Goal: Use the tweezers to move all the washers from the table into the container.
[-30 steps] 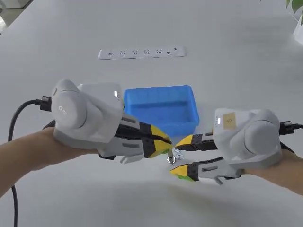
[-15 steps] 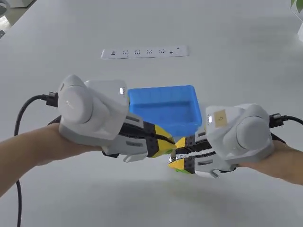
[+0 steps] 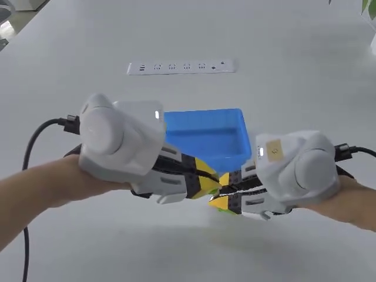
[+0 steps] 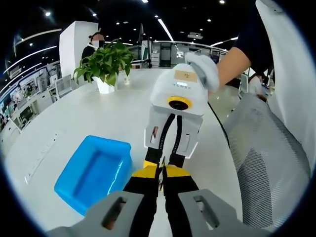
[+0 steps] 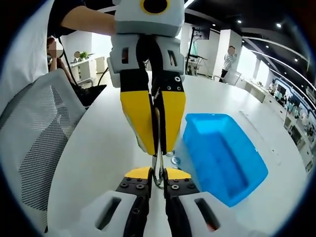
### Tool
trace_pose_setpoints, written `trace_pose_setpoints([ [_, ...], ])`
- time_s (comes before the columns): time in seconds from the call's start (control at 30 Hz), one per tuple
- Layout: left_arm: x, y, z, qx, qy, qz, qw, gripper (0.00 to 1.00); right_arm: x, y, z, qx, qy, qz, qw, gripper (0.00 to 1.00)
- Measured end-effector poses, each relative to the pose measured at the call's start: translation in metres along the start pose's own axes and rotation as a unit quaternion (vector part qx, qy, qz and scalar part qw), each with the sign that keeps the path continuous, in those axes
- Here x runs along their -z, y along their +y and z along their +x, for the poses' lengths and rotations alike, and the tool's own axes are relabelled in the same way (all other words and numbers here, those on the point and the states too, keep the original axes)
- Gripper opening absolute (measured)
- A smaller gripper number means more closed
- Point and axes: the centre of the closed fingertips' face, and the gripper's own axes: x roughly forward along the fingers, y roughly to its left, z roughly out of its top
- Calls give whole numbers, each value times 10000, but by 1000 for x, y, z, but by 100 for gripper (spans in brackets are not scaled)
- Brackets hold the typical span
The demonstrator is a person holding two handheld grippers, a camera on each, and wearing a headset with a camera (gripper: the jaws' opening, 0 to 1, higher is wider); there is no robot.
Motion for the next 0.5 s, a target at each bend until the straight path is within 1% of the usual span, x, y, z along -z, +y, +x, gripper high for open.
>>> trace_pose_setpoints([
  [0.07,0,1,0,-20,-17,-99,9999,6,0,-1,-1,6,-50,81,10000,10],
  [0.1,-1,1,1,-30,-4,-99,9999,7,0,-1,-1,5,-53,72,10000,10],
  [0.17,-1,2,1,-71,17,27,10000,7,0,-1,-1,20,-60,85,9999,9],
  [0.23,-1,2,1,-71,8,34,10000,7,0,-2,-1,37,-70,92,9999,9],
  [0.3,-2,1,1,-35,-48,-177,9998,8,0,-2,-1,38,-84,112,9999,9],
  [0.37,-5,3,0,-107,-81,-13,9999,13,0,-2,-1,54,-85,116,9999,9],
  [0.4,-5,3,-1,-98,-70,-57,9999,17,0,-2,-1,59,-89,130,9999,9],
  [0.43,-5,3,-1,-95,-72,-155,9998,19,0,-2,-1,68,-92,139,9998,9],
  [0.5,-6,4,-2,-120,-90,-203,9997,22,-1,-2,-1,80,-92,143,9998,9],
])
